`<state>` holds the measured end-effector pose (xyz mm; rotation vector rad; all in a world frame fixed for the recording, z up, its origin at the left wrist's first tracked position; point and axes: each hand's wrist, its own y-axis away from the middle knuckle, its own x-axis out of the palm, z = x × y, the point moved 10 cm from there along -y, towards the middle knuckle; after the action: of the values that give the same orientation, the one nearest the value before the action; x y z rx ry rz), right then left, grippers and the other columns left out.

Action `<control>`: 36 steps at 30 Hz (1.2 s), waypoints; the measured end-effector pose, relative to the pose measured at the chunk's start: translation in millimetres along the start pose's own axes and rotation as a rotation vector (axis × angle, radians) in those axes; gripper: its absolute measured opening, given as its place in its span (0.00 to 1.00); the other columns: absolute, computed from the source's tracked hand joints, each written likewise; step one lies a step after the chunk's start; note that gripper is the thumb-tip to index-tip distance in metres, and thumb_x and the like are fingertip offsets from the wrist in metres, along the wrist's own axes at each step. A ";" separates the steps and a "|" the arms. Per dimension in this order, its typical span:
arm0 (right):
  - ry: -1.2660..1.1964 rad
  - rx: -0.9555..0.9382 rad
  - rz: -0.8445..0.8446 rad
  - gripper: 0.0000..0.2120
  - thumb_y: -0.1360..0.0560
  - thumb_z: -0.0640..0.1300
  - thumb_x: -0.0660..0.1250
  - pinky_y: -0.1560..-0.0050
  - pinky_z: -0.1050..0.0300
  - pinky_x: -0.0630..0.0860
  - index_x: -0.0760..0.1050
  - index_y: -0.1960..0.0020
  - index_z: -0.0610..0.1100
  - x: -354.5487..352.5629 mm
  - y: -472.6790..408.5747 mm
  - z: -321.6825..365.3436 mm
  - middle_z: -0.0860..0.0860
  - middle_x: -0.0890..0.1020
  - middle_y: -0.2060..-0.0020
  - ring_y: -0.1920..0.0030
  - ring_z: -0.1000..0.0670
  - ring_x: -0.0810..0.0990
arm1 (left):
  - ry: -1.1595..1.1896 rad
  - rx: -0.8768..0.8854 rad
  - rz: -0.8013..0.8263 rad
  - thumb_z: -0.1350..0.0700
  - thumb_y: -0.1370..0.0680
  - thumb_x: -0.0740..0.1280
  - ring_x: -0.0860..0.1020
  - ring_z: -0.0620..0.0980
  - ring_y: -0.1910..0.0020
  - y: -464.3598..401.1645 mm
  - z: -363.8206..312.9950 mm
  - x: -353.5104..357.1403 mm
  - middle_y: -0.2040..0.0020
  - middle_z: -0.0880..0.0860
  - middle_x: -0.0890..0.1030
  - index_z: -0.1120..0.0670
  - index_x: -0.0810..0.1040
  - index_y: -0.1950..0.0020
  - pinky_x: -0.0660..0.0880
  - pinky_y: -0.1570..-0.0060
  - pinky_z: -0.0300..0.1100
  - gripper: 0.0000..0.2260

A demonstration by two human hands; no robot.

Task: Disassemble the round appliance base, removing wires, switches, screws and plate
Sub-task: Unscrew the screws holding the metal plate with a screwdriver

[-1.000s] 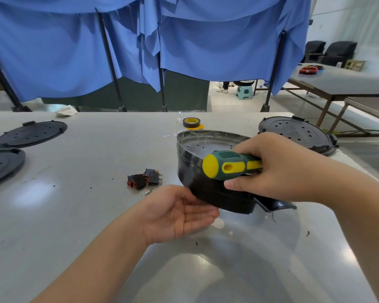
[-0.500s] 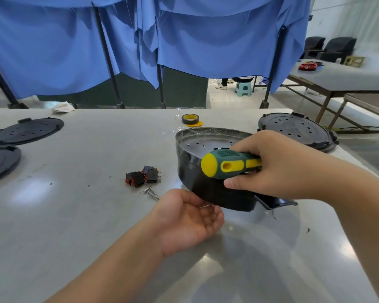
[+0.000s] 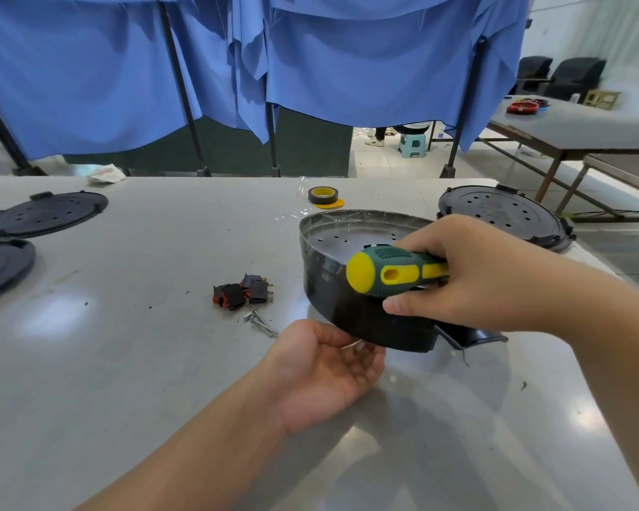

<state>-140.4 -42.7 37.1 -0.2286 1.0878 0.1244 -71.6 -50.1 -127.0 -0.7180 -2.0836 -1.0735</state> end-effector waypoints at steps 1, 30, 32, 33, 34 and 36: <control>-0.001 0.000 0.002 0.09 0.31 0.52 0.72 0.68 0.59 0.69 0.76 0.64 0.48 0.2 0.0 -0.2 0.48 0.76 0.71 0.71 0.54 0.72 | -0.003 0.002 -0.008 0.68 0.32 0.56 0.76 0.56 0.61 0.1 -0.7 -0.4 0.60 0.61 0.79 0.67 0.77 0.52 0.81 0.64 0.43 0.14; 0.003 0.019 0.022 0.08 0.31 0.53 0.72 0.67 0.60 0.71 0.77 0.64 0.51 0.8 0.3 -1.3 0.51 0.79 0.68 0.68 0.54 0.75 | -1.374 0.442 -0.309 0.58 0.17 0.54 0.65 0.44 0.81 49.3 -121.0 -19.7 0.80 0.47 0.70 0.55 0.77 0.55 0.63 0.79 0.35 0.14; 0.010 0.019 0.020 0.08 0.31 0.54 0.72 0.68 0.60 0.70 0.77 0.64 0.51 1.9 -0.5 -0.8 0.52 0.78 0.68 0.69 0.55 0.75 | -1.502 0.692 -0.506 0.59 0.20 0.56 0.68 0.44 0.76 59.2 -147.2 -21.7 0.76 0.45 0.71 0.51 0.76 0.58 0.63 0.74 0.39 0.12; 0.013 0.020 0.021 0.08 0.31 0.54 0.72 0.68 0.59 0.70 0.77 0.64 0.51 2.7 -0.7 -0.9 0.52 0.78 0.68 0.69 0.55 0.75 | -1.593 0.786 -0.597 0.59 0.21 0.56 0.69 0.44 0.73 64.6 -154.3 -21.5 0.74 0.44 0.72 0.49 0.74 0.57 0.63 0.71 0.40 0.10; 0.014 0.021 0.022 0.08 0.31 0.53 0.72 0.68 0.58 0.72 0.77 0.63 0.51 3.4 -1.1 -1.1 0.52 0.78 0.68 0.69 0.54 0.75 | -1.670 0.836 -0.661 0.58 0.22 0.55 0.70 0.44 0.71 67.5 -157.3 -21.9 0.72 0.44 0.72 0.48 0.72 0.56 0.62 0.70 0.41 0.09; 0.005 0.019 0.025 0.08 0.31 0.53 0.72 0.66 0.54 0.73 0.78 0.62 0.50 4.4 -1.4 -0.7 0.50 0.79 0.68 0.68 0.53 0.75 | -1.746 0.865 -0.688 0.58 0.23 0.55 0.71 0.45 0.69 66.3 -156.7 -24.3 0.71 0.45 0.73 0.48 0.70 0.55 0.63 0.70 0.42 0.07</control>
<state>-138.6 -44.2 33.1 -0.1985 1.0969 0.1359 40.4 -152.9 -46.7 -0.3983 -3.9213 0.8001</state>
